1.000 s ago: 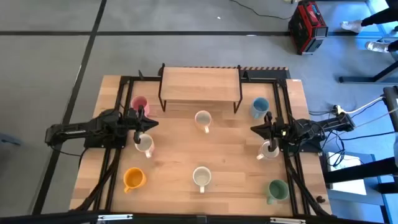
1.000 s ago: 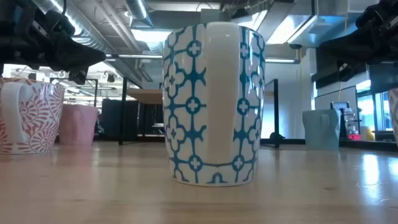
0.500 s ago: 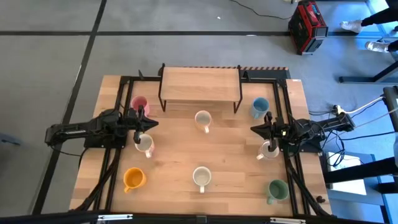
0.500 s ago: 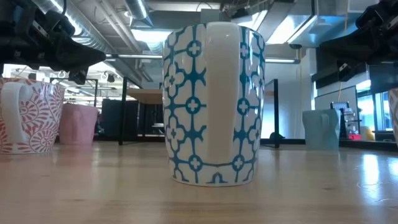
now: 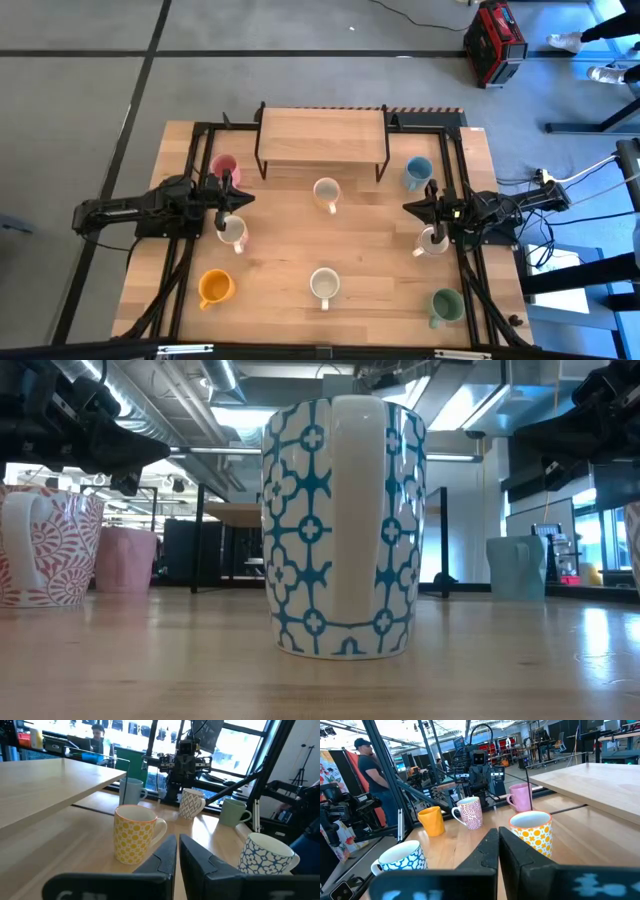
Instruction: Place coffee mugs
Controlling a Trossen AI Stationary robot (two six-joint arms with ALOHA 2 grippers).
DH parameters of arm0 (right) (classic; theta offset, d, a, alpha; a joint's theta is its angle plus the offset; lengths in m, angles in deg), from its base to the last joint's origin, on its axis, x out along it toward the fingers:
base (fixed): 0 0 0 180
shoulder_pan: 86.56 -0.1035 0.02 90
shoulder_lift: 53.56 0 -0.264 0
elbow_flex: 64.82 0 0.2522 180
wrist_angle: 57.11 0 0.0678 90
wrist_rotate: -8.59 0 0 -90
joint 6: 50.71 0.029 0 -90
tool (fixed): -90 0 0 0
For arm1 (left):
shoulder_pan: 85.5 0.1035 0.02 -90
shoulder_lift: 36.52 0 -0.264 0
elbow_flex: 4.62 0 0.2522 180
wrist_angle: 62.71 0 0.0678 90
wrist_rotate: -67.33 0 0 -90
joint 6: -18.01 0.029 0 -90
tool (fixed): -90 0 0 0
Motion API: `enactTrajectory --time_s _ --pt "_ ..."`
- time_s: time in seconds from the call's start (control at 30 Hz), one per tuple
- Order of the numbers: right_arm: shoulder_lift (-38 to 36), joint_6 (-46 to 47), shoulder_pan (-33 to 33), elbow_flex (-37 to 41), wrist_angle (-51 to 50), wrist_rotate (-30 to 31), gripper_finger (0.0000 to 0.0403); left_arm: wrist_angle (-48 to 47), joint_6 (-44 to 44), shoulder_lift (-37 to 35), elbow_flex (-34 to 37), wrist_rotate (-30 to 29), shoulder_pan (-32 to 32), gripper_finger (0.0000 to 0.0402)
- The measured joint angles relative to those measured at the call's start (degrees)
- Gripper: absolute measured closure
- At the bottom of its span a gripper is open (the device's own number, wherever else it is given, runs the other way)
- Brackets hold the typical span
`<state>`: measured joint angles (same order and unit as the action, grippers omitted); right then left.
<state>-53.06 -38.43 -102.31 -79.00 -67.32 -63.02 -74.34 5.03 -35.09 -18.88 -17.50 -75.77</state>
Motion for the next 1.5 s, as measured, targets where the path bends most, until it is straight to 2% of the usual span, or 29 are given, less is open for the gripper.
enactTrajectory --time_s 0.87,1.03,1.13,1.2,1.3,1.5 --pt "0.0 0.0 0.0 0.0 0.0 0.0 0.04 0.0 0.0 0.0 0.0 -0.1 0.0 0.0386" --pt "0.0 0.0 0.0 0.0 0.0 0.0 0.04 1.0 -0.1 0.0 0.0 -10.9 0.0 0.0386" --pt "0.0 0.0 0.0 0.0 0.0 0.0 0.04 5.4 -14.2 0.0 0.0 -11.2 0.0 0.0386" --pt "0.0 0.0 0.0 0.0 0.0 0.0 0.04 10.2 -19.6 0.0 0.0 -13.3 0.0 0.0386" --pt "0.0 0.0 0.0 0.0 0.0 0.0 0.04 16.4 -21.0 0.0 0.0 -18.0 0.0 0.0386" --pt "0.0 0.0 0.0 0.0 0.0 0.0 0.04 25.4 -23.9 0.0 0.0 -20.9 0.2 0.0386"
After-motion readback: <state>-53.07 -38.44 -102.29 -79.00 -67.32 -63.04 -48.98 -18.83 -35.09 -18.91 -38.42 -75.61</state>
